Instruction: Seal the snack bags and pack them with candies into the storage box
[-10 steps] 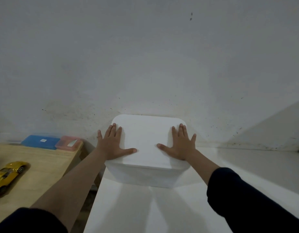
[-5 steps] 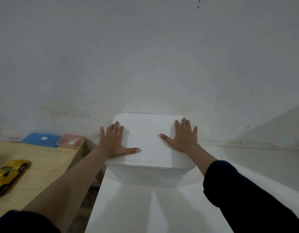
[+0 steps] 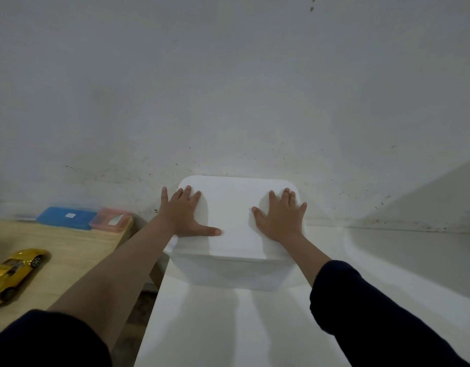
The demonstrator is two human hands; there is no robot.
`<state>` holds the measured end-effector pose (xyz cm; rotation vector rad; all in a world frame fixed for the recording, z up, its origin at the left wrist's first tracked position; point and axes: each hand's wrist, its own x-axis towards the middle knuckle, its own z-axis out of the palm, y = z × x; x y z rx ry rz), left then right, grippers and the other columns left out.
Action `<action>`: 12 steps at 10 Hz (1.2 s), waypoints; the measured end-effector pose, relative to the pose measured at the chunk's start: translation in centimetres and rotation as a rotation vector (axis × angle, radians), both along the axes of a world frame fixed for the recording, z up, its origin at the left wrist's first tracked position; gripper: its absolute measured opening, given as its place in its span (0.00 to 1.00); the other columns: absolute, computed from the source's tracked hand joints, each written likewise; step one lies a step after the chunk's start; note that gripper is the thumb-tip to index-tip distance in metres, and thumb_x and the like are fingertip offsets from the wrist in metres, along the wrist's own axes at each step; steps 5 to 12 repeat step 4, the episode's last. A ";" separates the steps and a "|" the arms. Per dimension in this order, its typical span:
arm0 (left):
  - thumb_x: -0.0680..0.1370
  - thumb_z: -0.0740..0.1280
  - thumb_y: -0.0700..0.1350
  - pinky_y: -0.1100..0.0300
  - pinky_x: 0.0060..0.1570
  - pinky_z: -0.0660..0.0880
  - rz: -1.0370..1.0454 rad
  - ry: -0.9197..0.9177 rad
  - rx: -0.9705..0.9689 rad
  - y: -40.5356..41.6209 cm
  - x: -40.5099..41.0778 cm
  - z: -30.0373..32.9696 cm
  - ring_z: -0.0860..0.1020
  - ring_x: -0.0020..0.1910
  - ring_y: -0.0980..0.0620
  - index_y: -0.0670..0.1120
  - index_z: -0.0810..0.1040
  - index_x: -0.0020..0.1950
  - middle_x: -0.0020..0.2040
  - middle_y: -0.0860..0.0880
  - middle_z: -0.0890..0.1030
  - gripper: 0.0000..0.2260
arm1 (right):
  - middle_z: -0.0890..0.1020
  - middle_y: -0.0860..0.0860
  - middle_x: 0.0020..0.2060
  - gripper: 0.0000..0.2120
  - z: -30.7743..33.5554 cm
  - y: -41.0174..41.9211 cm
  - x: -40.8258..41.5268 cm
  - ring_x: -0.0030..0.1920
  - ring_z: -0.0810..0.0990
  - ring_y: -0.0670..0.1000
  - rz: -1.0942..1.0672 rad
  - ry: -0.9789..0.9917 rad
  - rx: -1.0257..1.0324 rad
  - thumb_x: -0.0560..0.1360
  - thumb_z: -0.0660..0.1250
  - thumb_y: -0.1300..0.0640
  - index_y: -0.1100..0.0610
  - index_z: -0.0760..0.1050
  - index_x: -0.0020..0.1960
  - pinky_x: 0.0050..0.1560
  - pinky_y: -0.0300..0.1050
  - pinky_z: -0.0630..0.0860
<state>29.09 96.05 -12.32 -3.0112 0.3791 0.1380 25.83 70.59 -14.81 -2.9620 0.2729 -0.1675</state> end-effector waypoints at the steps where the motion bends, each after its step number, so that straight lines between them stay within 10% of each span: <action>1: 0.49 0.44 0.85 0.31 0.67 0.35 0.040 0.096 0.008 -0.3 -0.5 0.8 0.43 0.77 0.46 0.52 0.41 0.77 0.79 0.47 0.42 0.63 | 0.70 0.58 0.63 0.29 0.4 0.2 -0.7 0.65 0.67 0.59 -0.033 -0.091 0.041 0.73 0.56 0.35 0.57 0.71 0.62 0.65 0.60 0.59; 4: 0.72 0.54 0.71 0.34 0.71 0.43 0.068 0.028 0.070 -3.5 -5.2 2.8 0.57 0.76 0.43 0.48 0.45 0.77 0.78 0.44 0.52 0.43 | 0.68 0.55 0.70 0.23 3.3 -0.2 -5.2 0.70 0.66 0.54 0.024 -0.025 0.521 0.77 0.62 0.50 0.58 0.67 0.69 0.71 0.51 0.60; 12: 0.72 0.54 0.71 0.34 0.71 0.43 0.068 0.028 0.070 -3.5 -5.2 2.8 0.57 0.76 0.43 0.48 0.45 0.77 0.78 0.44 0.52 0.43 | 0.68 0.55 0.70 0.23 3.3 -0.2 -5.2 0.70 0.66 0.54 0.024 -0.025 0.521 0.77 0.62 0.50 0.58 0.67 0.69 0.71 0.51 0.60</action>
